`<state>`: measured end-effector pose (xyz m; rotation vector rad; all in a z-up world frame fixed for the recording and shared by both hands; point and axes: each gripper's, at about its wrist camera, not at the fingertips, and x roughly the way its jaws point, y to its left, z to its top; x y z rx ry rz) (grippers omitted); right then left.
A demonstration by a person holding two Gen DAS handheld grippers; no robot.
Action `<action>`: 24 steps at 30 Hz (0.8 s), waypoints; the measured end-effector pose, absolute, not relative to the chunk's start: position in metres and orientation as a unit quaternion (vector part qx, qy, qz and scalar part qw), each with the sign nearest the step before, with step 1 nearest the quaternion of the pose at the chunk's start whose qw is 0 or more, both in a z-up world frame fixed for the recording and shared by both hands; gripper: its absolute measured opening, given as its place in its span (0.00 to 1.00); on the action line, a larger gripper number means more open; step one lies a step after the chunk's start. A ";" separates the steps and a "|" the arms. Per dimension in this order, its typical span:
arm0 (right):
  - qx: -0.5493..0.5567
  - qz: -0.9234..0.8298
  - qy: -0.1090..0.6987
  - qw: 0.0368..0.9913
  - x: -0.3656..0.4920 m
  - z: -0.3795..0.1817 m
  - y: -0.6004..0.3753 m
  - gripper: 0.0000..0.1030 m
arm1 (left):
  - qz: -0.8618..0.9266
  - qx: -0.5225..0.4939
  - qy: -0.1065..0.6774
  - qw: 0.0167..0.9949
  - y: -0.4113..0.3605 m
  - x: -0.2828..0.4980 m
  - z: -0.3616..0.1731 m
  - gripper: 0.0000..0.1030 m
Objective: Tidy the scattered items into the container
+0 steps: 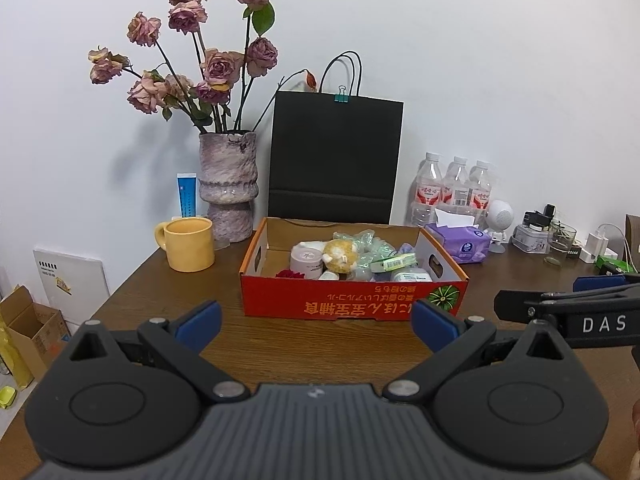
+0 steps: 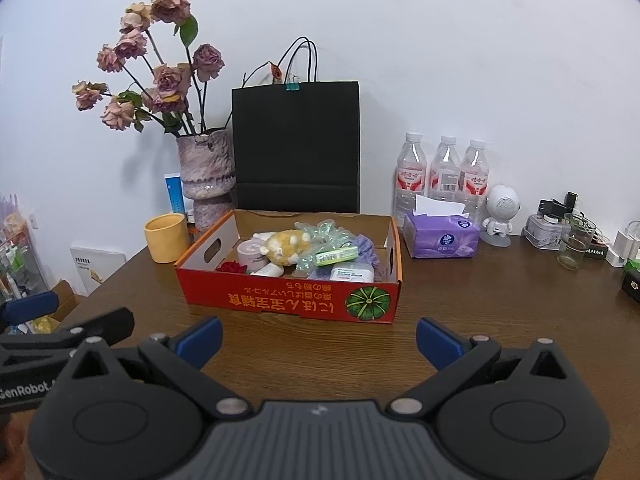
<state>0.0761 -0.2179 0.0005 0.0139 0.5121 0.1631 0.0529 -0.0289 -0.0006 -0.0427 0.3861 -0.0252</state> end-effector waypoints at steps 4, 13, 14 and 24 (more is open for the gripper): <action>0.008 0.080 0.252 0.964 0.075 0.000 -0.219 1.00 | -0.014 -0.021 0.192 0.981 -0.030 0.053 -0.001 1.00; 0.008 0.076 0.252 0.965 0.073 -0.001 -0.220 1.00 | -0.017 -0.025 0.190 0.981 -0.030 0.052 -0.002 1.00; 0.008 0.076 0.253 0.965 0.073 -0.001 -0.220 1.00 | -0.016 -0.026 0.190 0.981 -0.030 0.052 -0.002 1.00; 0.007 0.078 0.252 0.964 0.070 -0.001 -0.219 1.00 | -0.011 -0.025 0.191 0.981 -0.029 0.050 -0.003 1.00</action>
